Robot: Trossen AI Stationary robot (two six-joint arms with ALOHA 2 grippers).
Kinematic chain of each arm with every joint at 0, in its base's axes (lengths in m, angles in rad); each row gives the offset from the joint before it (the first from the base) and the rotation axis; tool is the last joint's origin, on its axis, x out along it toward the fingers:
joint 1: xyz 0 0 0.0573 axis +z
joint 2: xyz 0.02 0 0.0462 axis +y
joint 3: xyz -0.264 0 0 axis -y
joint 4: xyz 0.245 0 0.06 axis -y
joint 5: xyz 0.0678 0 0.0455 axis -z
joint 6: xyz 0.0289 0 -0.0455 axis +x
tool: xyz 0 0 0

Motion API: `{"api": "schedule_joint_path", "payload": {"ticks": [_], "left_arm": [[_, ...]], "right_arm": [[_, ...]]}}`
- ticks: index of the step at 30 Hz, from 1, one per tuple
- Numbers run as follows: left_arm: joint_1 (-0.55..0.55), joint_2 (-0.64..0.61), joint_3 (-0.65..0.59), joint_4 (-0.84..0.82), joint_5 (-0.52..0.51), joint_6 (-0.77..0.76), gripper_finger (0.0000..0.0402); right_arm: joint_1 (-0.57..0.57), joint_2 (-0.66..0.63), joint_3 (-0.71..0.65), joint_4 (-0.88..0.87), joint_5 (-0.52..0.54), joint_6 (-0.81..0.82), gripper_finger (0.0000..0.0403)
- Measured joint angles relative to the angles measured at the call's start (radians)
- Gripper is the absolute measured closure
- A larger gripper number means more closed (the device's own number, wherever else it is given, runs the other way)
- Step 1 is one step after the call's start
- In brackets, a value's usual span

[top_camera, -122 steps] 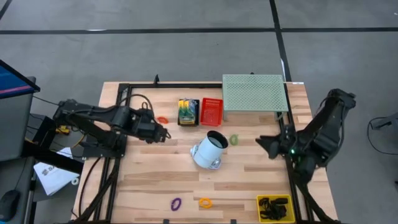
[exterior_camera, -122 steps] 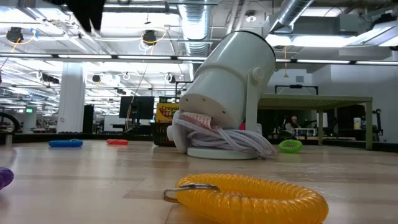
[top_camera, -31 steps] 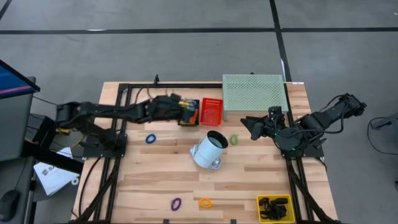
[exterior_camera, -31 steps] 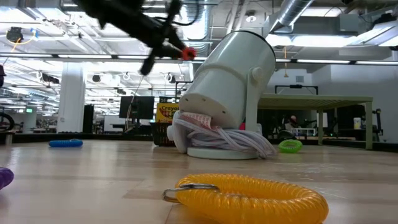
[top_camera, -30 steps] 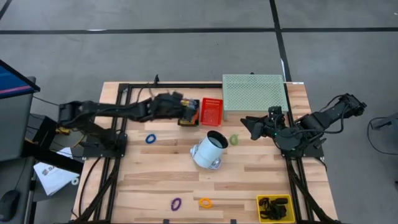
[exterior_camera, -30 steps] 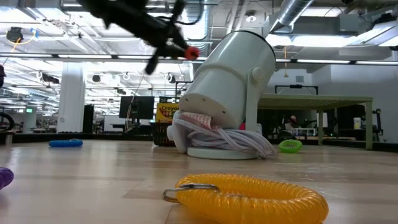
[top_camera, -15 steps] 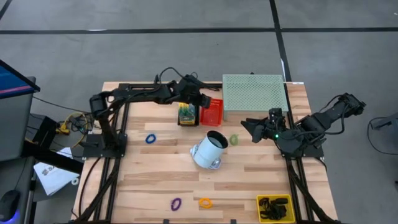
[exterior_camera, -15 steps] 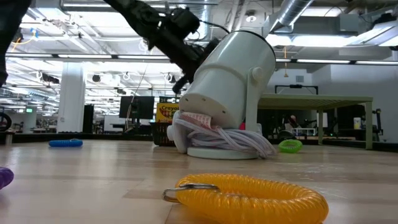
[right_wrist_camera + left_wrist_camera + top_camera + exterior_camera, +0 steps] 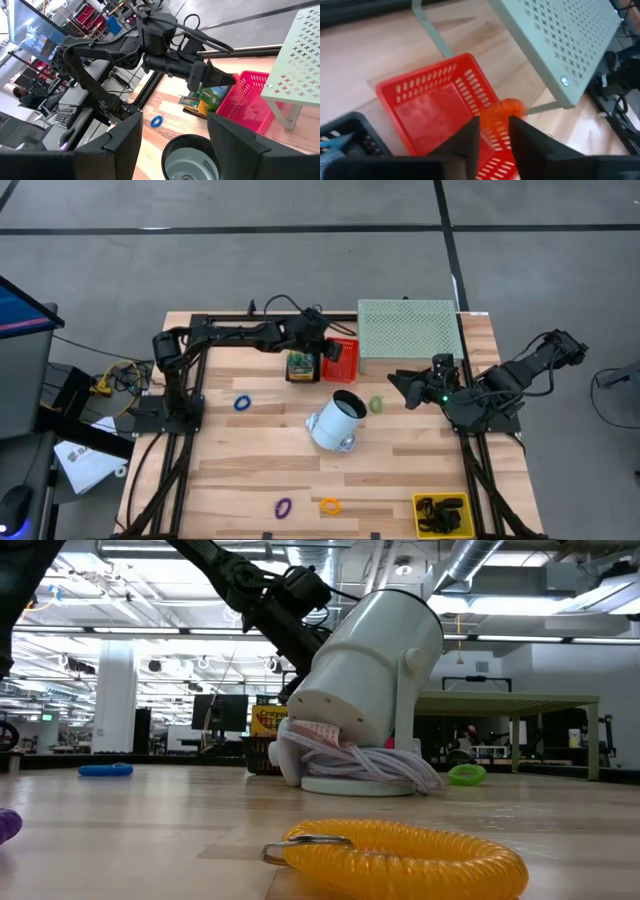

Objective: Pick & Place Office Desk Supplies
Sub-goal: Put the orange spring rubber band into the red bin, then adjust the red bin

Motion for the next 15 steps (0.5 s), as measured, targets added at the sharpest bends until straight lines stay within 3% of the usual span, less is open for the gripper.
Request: {"api": "schedule_joint_path", "payload": {"ticks": [6,15], "left_arm": [[0.001,-0.001,0.000,-0.006,-0.015,0.004,0.0264],[0.010,-0.001,0.030,-0.030,-0.016,0.049,0.0295]], "right_arm": [[0.000,0.000,0.000,0.000,0.000,0.000,0.0183],[0.000,0.000,0.000,0.000,-0.001,0.000,0.0183]]}}
